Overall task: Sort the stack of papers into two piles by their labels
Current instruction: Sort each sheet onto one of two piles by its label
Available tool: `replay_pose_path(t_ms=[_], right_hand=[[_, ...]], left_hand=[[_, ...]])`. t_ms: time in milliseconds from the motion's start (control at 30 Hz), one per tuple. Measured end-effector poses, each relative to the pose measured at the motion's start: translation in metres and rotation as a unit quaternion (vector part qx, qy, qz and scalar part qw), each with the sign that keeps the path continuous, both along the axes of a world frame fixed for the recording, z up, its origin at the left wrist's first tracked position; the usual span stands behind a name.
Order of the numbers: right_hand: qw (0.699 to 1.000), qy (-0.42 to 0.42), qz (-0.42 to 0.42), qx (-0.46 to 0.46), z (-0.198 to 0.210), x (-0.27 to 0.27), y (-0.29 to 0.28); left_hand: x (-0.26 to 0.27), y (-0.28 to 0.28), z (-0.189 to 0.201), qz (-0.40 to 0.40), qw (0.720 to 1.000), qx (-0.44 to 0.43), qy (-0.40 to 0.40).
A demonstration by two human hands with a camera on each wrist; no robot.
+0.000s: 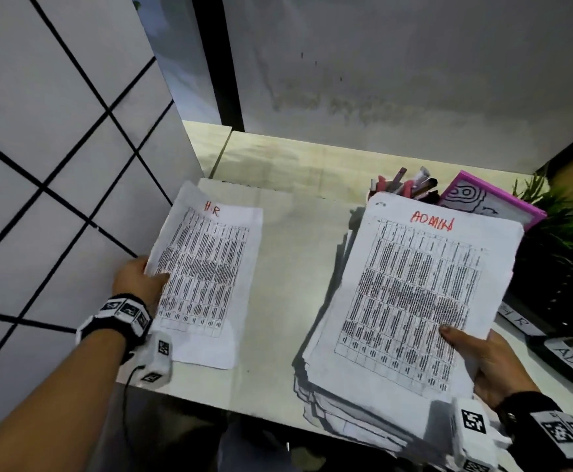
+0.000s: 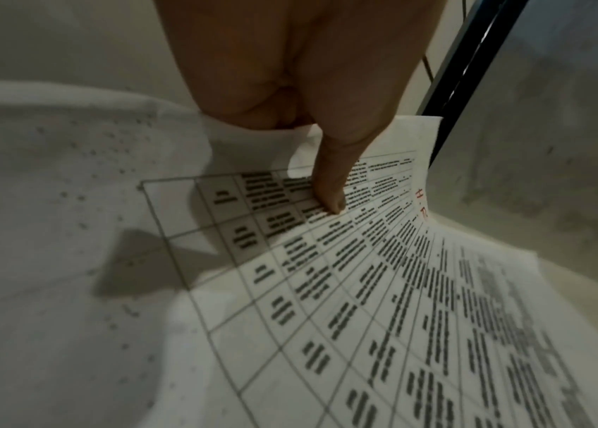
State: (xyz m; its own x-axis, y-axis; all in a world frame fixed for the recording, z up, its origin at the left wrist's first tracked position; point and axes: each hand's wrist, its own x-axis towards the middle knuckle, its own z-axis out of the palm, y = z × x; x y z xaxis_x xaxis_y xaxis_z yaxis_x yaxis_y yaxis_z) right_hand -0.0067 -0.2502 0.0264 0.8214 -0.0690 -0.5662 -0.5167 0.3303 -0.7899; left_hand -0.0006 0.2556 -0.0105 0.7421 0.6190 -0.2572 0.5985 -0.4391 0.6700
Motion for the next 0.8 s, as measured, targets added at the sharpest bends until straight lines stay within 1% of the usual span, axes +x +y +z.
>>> replay_pose_path(t_ms=[100, 200, 233, 300, 333, 367, 400, 433, 467, 500, 533, 567, 600, 667, 733, 800], right_hand=[[1.0, 0.003, 0.02, -0.005, -0.002, 0.002, 0.002], [1.0, -0.002, 0.024, -0.009, -0.007, 0.003, 0.005], [1.0, -0.003, 0.022, -0.008, -0.008, 0.004, 0.004], [1.0, -0.005, 0.022, 0.002, -0.008, 0.005, 0.004], [1.0, -0.004, 0.025, 0.009, -0.007, 0.006, 0.005], [1.0, -0.003, 0.028, 0.011, -0.005, 0.006, 0.005], [0.999, -0.004, 0.033, 0.013, -0.003, 0.007, 0.007], [0.999, -0.007, 0.037, 0.016, 0.0, 0.008, 0.008], [0.999, -0.012, 0.039, 0.018, 0.002, 0.009, 0.01], [0.999, -0.015, 0.041, 0.019, 0.003, 0.01, 0.012], [0.999, -0.024, 0.045, 0.015, 0.005, 0.011, 0.013], [0.998, -0.029, 0.048, 0.011, 0.005, 0.011, 0.015], [0.998, -0.037, 0.048, 0.006, 0.006, 0.012, 0.015], [0.998, -0.041, 0.048, 0.004, 0.004, 0.011, 0.015], [0.998, -0.034, 0.049, 0.012, 0.001, 0.009, 0.01], [0.998, -0.031, 0.05, 0.016, 0.0, 0.007, 0.006]], left_hand=[[0.007, 0.002, 0.003, -0.017, 0.998, 0.065, 0.021], [0.011, -0.001, 0.003, 0.007, 0.995, 0.096, 0.028], [0.013, -0.005, 0.002, 0.006, 0.993, 0.117, 0.021], [0.016, -0.022, 0.003, -0.024, 0.984, 0.175, 0.001], [0.018, -0.038, 0.008, -0.044, 0.983, 0.179, -0.023], [0.02, -0.059, 0.014, -0.061, 0.985, 0.152, -0.051], [0.021, -0.082, 0.022, -0.076, 0.99, 0.087, -0.079], [0.022, -0.109, 0.029, -0.101, 0.991, -0.004, -0.09], [0.022, -0.134, 0.037, -0.136, 0.981, -0.107, -0.086], [0.019, -0.158, 0.044, -0.174, 0.962, -0.198, -0.071], [0.017, -0.182, 0.049, -0.205, 0.941, -0.262, -0.065], [0.014, -0.2, 0.05, -0.221, 0.927, -0.294, -0.075], [0.011, -0.218, 0.049, -0.218, 0.922, -0.305, -0.1], [0.008, -0.24, 0.045, -0.158, 0.927, -0.302, -0.159], [0.009, -0.25, 0.041, -0.085, 0.928, -0.315, -0.18], [0.011, -0.254, 0.04, -0.044, 0.922, -0.334, -0.188]])
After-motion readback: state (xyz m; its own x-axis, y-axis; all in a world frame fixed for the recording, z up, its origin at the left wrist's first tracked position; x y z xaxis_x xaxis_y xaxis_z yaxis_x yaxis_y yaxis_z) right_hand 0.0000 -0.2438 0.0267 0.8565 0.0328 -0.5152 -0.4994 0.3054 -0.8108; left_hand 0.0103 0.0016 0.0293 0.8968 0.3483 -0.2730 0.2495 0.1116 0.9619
